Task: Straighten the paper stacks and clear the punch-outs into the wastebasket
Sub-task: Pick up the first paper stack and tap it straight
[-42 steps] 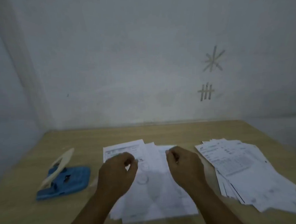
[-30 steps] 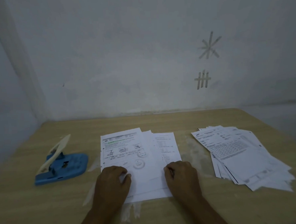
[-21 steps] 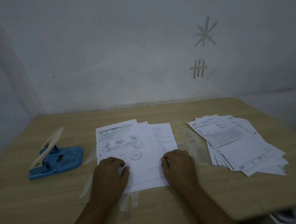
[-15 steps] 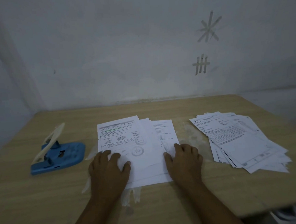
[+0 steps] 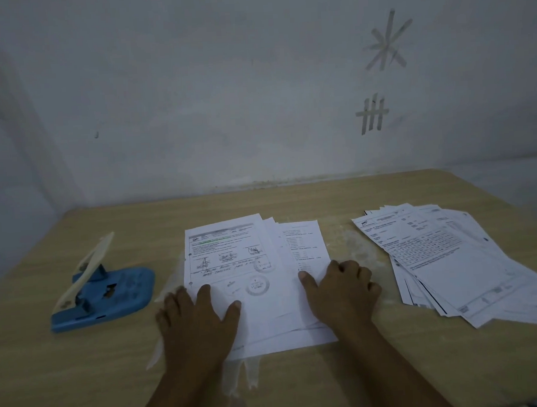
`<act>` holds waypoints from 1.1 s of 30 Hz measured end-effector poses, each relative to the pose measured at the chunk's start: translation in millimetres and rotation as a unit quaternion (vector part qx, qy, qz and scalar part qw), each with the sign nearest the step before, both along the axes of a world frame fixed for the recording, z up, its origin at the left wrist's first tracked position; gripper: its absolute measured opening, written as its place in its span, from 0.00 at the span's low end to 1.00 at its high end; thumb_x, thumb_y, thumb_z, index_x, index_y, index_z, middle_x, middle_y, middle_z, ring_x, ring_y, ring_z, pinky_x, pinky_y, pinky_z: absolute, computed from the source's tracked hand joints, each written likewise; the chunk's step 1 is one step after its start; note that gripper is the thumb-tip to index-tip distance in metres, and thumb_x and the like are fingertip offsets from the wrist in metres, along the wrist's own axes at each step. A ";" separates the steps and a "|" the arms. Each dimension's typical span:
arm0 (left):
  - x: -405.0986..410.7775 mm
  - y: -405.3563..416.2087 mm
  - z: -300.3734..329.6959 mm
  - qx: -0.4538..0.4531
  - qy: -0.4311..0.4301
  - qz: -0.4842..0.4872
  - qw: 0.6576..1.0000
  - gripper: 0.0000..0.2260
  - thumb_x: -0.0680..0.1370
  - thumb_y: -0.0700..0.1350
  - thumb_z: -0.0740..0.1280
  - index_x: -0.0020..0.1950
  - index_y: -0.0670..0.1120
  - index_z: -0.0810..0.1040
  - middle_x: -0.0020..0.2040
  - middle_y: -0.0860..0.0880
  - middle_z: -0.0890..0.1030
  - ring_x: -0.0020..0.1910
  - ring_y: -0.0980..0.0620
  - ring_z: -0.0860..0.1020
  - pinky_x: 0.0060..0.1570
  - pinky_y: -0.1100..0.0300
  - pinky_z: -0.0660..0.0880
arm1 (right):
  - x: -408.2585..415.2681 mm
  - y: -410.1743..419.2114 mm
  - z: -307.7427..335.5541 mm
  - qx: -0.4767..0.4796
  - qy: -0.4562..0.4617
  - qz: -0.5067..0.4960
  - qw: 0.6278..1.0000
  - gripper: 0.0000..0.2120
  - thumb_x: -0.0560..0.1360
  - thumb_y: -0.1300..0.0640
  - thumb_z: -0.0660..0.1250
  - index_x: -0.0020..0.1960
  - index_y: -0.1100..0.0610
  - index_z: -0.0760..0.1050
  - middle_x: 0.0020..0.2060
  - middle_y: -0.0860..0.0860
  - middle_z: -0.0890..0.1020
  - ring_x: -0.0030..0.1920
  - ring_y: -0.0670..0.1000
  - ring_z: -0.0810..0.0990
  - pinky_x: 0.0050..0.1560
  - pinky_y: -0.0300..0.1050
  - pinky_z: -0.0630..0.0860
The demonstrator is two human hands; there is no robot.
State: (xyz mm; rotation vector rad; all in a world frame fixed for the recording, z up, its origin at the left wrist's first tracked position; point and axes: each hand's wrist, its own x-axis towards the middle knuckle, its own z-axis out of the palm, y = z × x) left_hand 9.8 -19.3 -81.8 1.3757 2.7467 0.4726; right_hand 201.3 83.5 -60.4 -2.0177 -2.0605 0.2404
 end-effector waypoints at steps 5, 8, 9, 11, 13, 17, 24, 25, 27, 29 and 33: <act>4.5 6.6 7.9 -0.009 -0.033 -0.010 0.999 0.31 0.74 0.69 0.56 0.73 0.56 0.64 0.78 0.45 0.58 0.77 0.41 0.52 0.74 0.42 0.48 | -6.4 2.9 0.2 -0.004 0.001 0.007 1.000 0.33 0.75 0.30 0.49 0.66 0.53 0.71 0.65 0.54 0.70 0.65 0.57 0.65 0.62 0.56 0.62; 8.5 10.3 13.8 -0.009 -0.042 -0.012 0.999 0.32 0.72 0.70 0.58 0.73 0.57 0.64 0.77 0.48 0.60 0.76 0.43 0.55 0.74 0.44 0.52 | -8.2 -0.1 -2.7 0.014 -0.007 0.013 1.000 0.32 0.75 0.30 0.50 0.65 0.52 0.70 0.64 0.53 0.70 0.65 0.56 0.66 0.62 0.55 0.62; 9.5 11.1 16.7 -0.005 -0.043 -0.010 0.999 0.33 0.71 0.71 0.59 0.73 0.57 0.64 0.76 0.49 0.62 0.75 0.43 0.57 0.73 0.45 0.55 | -8.3 -0.8 -3.7 0.019 -0.008 0.015 1.000 0.32 0.75 0.30 0.50 0.65 0.52 0.70 0.65 0.53 0.70 0.65 0.56 0.66 0.62 0.55 0.62; 11.5 12.8 23.2 0.006 -0.053 -0.010 0.999 0.35 0.69 0.70 0.63 0.73 0.57 0.65 0.74 0.51 0.67 0.72 0.44 0.63 0.69 0.48 0.61 | -8.2 -1.2 -5.2 0.021 -0.004 0.019 1.000 0.32 0.75 0.30 0.50 0.67 0.51 0.69 0.65 0.52 0.70 0.66 0.56 0.65 0.62 0.55 0.62; 13.1 15.7 27.4 0.027 -0.089 -0.013 0.996 0.36 0.69 0.67 0.68 0.73 0.55 0.66 0.71 0.51 0.71 0.69 0.44 0.66 0.65 0.50 0.65 | -8.1 -1.8 -6.2 0.024 0.001 0.024 0.999 0.32 0.75 0.30 0.50 0.68 0.50 0.68 0.66 0.52 0.69 0.67 0.56 0.65 0.63 0.55 0.61; 18.9 20.4 30.1 0.067 -0.161 -0.012 0.985 0.34 0.69 0.60 0.73 0.72 0.53 0.68 0.71 0.49 0.71 0.69 0.44 0.66 0.64 0.52 0.66 | -7.0 -3.1 -6.7 0.026 0.008 0.031 0.999 0.32 0.75 0.30 0.50 0.70 0.47 0.67 0.68 0.52 0.68 0.68 0.56 0.63 0.64 0.56 0.60; 12.6 26.2 25.8 0.115 -0.229 0.003 0.967 0.36 0.70 0.56 0.74 0.74 0.49 0.64 0.68 0.43 0.72 0.63 0.42 0.74 0.60 0.52 0.72 | -4.0 -4.5 0.1 0.021 0.010 0.041 0.999 0.28 0.76 0.32 0.54 0.66 0.50 0.70 0.65 0.51 0.71 0.66 0.55 0.66 0.62 0.54 0.62; 10.9 27.5 28.0 0.119 -0.239 0.013 0.964 0.38 0.70 0.55 0.75 0.75 0.49 0.61 0.68 0.41 0.70 0.63 0.41 0.74 0.60 0.52 0.72 | -3.8 -4.1 1.2 0.019 0.012 0.043 0.999 0.28 0.75 0.32 0.55 0.65 0.50 0.71 0.64 0.51 0.71 0.65 0.55 0.67 0.62 0.54 0.63; 7.3 31.3 32.9 0.117 -0.247 0.019 0.962 0.41 0.71 0.54 0.75 0.77 0.47 0.57 0.69 0.39 0.70 0.64 0.40 0.73 0.60 0.51 0.71 | -5.0 -3.1 3.5 0.011 0.017 0.046 0.999 0.28 0.75 0.33 0.57 0.65 0.51 0.71 0.64 0.52 0.72 0.65 0.56 0.67 0.62 0.53 0.64; 5.0 36.0 38.3 0.112 -0.263 0.022 0.958 0.40 0.71 0.53 0.75 0.76 0.45 0.58 0.69 0.40 0.73 0.64 0.41 0.74 0.59 0.53 0.72 | -7.1 -2.5 5.9 0.003 0.020 0.050 0.999 0.28 0.75 0.33 0.58 0.65 0.51 0.71 0.63 0.53 0.72 0.64 0.56 0.68 0.62 0.52 0.65; -0.1 45.1 37.2 0.081 -0.262 0.031 0.961 0.27 0.72 0.53 0.74 0.66 0.43 0.72 0.61 0.45 0.79 0.56 0.44 0.79 0.47 0.57 0.74 | -9.5 -3.6 9.6 -0.012 0.024 0.054 0.998 0.28 0.74 0.33 0.61 0.65 0.52 0.71 0.63 0.53 0.73 0.64 0.56 0.69 0.61 0.51 0.67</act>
